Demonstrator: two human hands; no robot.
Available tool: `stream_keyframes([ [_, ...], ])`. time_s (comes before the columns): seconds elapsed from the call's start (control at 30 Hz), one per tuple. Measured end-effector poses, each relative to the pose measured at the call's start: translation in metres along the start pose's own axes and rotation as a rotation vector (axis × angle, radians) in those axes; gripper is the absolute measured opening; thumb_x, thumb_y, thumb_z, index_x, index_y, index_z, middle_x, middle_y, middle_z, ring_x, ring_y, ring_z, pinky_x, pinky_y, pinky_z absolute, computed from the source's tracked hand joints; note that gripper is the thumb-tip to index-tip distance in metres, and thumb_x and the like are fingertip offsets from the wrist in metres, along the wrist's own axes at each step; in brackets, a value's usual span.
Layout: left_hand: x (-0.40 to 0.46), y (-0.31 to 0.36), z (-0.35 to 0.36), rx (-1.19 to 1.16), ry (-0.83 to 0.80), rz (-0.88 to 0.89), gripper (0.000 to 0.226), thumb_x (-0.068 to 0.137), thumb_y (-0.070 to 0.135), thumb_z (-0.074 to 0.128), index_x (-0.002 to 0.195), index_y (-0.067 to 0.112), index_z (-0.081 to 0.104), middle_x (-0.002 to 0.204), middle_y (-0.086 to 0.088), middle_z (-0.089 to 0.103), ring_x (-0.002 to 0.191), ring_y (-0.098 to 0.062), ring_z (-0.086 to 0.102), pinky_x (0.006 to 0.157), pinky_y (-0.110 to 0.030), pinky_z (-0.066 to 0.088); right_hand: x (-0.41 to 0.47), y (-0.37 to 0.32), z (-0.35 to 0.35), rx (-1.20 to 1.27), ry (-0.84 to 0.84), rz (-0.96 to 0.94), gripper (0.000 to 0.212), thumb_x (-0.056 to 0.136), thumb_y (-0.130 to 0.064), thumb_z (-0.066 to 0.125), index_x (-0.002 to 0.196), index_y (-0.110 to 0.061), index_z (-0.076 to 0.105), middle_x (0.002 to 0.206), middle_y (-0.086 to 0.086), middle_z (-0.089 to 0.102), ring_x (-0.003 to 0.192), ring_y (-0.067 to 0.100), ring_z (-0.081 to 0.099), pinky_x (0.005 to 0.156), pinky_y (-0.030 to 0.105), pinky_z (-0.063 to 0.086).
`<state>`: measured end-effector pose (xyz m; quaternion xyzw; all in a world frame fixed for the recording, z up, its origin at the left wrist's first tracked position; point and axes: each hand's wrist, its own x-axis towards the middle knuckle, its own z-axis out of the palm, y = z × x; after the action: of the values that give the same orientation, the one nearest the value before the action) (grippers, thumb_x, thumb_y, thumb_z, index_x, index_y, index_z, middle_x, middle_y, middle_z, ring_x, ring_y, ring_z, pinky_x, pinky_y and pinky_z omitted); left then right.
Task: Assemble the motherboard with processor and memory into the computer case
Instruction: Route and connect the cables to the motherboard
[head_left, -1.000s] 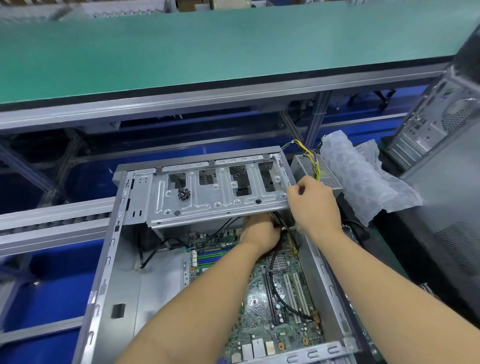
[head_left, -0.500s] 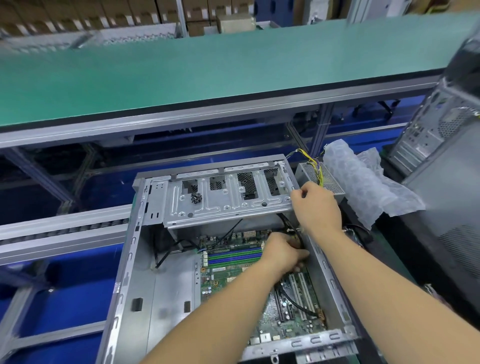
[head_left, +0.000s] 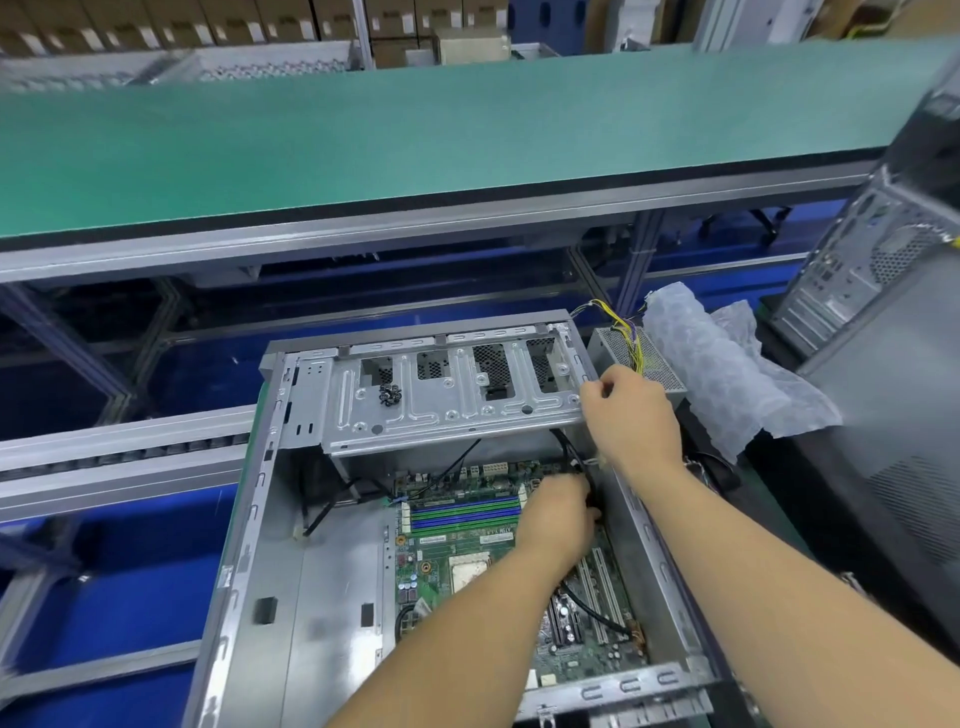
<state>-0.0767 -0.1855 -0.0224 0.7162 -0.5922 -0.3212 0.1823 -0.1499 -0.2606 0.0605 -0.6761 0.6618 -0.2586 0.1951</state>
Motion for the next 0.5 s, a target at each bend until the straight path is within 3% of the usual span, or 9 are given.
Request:
stream_keyframes([
  [0.13,0.003,-0.001,-0.003,0.051,-0.009,0.006,0.019,0.091,0.017,0.065,0.076,0.009,0.057,0.089,-0.021,0.067,0.085,-0.04,0.063,0.064,-0.036,0.044,0.001,0.001,0.001,0.01,-0.003,-0.001,0.023,0.091,-0.03,0.048,0.074,-0.016,0.052,0.075,0.005,0.06,0.068,0.026,0.055,0.056,0.032,0.04],
  [0.27,0.008,-0.013,-0.009,-0.011,0.061,0.004,0.014,0.092,0.017,0.063,0.09,0.005,0.071,0.092,-0.013,0.072,0.084,-0.033,0.067,0.074,-0.041,0.056,0.002,0.003,0.001,0.013,-0.004,-0.009,0.023,0.091,-0.03,0.048,0.073,-0.017,0.052,0.073,0.003,0.059,0.064,0.022,0.054,0.052,0.031,0.038],
  [0.4,0.011,-0.012,-0.012,-0.06,0.147,-0.031,0.016,0.091,0.019,0.064,0.101,0.02,0.076,0.099,-0.002,0.075,0.09,-0.024,0.068,0.076,-0.037,0.057,0.002,0.002,0.002,0.016,-0.009,-0.019,0.023,0.092,-0.03,0.049,0.073,-0.016,0.051,0.071,0.002,0.058,0.063,0.021,0.053,0.051,0.03,0.037],
  [0.5,0.013,-0.01,-0.009,-0.037,0.169,-0.064,0.017,0.09,0.021,0.063,0.102,0.019,0.075,0.098,-0.003,0.075,0.092,-0.027,0.068,0.076,-0.04,0.057,0.004,0.003,0.002,0.009,-0.008,-0.015,0.022,0.092,-0.029,0.049,0.074,-0.016,0.052,0.072,0.002,0.058,0.063,0.019,0.052,0.05,0.029,0.034],
])
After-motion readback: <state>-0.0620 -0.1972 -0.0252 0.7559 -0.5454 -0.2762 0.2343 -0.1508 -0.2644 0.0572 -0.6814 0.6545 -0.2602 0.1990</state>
